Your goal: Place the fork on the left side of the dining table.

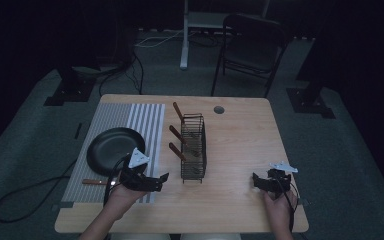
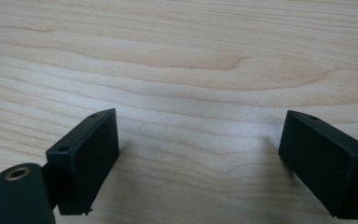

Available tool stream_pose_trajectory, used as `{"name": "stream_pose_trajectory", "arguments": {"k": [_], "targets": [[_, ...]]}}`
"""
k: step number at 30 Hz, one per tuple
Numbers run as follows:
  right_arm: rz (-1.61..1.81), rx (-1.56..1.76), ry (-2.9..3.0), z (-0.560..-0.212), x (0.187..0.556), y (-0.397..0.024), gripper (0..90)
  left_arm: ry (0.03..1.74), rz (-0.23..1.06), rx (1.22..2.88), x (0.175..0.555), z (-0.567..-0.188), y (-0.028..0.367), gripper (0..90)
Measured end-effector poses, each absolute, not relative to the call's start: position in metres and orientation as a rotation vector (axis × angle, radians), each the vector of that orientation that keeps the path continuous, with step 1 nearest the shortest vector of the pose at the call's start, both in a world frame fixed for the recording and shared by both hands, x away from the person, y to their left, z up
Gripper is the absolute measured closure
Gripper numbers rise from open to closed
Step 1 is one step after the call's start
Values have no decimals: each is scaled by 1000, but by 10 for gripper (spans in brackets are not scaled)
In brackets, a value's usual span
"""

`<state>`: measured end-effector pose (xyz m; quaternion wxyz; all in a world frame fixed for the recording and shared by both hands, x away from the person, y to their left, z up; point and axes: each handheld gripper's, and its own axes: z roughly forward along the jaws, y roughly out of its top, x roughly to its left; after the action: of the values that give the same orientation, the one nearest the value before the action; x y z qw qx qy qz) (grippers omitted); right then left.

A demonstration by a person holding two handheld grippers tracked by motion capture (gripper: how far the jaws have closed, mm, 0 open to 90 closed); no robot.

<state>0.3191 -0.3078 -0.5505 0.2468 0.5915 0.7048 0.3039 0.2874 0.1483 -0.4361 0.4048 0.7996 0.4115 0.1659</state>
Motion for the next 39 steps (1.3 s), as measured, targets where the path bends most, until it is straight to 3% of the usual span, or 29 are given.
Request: {"name": "stream_pose_trajectory", "arguments": {"k": [27,33,39], "targets": [[830,1615,1921,-550,319,-308,120,1114,366,1920,315,-410,105,59],[829,1614,1921,-550,319,-308,120,1135,364,1911,324,-409,97,192],[829,1614,1920,-550,319,-308,120,1135,319,1910,330,-414,96,464]]}}
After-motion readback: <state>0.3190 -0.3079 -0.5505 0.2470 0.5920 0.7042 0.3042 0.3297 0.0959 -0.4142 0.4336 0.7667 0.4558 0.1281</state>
